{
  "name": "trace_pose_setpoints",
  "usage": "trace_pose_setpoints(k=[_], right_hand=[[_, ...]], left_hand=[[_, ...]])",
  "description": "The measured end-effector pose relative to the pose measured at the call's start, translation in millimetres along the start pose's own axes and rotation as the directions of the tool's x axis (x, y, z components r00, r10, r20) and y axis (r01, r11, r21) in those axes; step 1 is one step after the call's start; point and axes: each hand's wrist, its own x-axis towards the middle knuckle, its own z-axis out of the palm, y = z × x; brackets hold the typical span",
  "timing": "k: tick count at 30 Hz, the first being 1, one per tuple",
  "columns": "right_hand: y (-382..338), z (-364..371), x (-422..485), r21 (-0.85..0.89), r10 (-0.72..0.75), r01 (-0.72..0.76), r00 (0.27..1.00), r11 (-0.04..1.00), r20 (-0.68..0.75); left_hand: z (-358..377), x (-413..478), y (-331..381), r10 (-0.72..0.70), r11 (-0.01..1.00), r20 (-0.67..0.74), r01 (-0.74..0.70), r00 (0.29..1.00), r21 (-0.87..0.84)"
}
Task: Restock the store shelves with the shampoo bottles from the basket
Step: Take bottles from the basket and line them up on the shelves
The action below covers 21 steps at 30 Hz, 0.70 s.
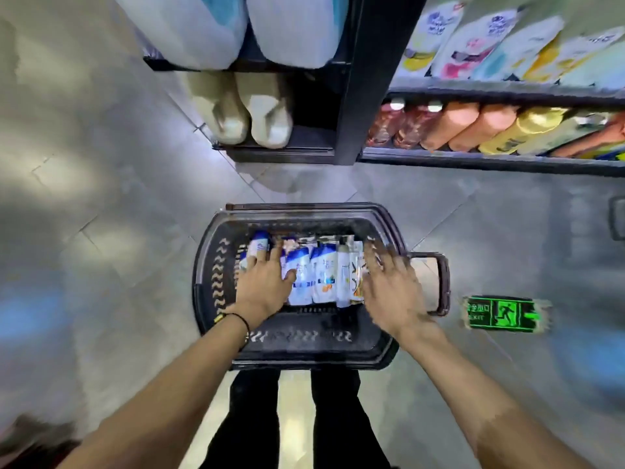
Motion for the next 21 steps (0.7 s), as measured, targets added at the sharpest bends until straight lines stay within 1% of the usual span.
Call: trace_pose_setpoints(k=[6,9,11,14,16,18,21], right_hand=[[-2,98,49,0.076,0.020,-0.022,0.999,0.997,0.026],[0,135,68,0.101,0.036,-0.039,0.999,0.994,0.037],[-1,152,75,0.128,0.067,-0.069,0.998,0.989,0.019],[-7,171,79,0.151,0.086,-0.085,0.996,0.985,0.005],[-14,182,80,0.173,0.095,-0.101,0.995,0.980,0.043],[-19,191,83,0.237,0.126,-0.140,0.989,0.961,0.073],[-27,202,89,0.305,0.170,-0.193,0.980,0.933,0.099]], left_hand=[[110,84,-23,-0.102,0.974,0.071,0.114,0.992,-0.197],[152,115,-24,-0.147,0.939,0.073,0.163,0.986,-0.303],[174,129,-22,-0.177,0.918,0.066,0.189,0.982,-0.348],[198,141,-17,-0.184,0.897,0.065,0.194,0.981,-0.397],[209,143,-15,-0.179,0.884,0.025,0.172,0.984,-0.435],[214,145,-14,-0.190,0.876,-0.019,0.160,0.982,-0.454],[215,148,-16,-0.193,0.866,-0.049,0.147,0.980,-0.479]])
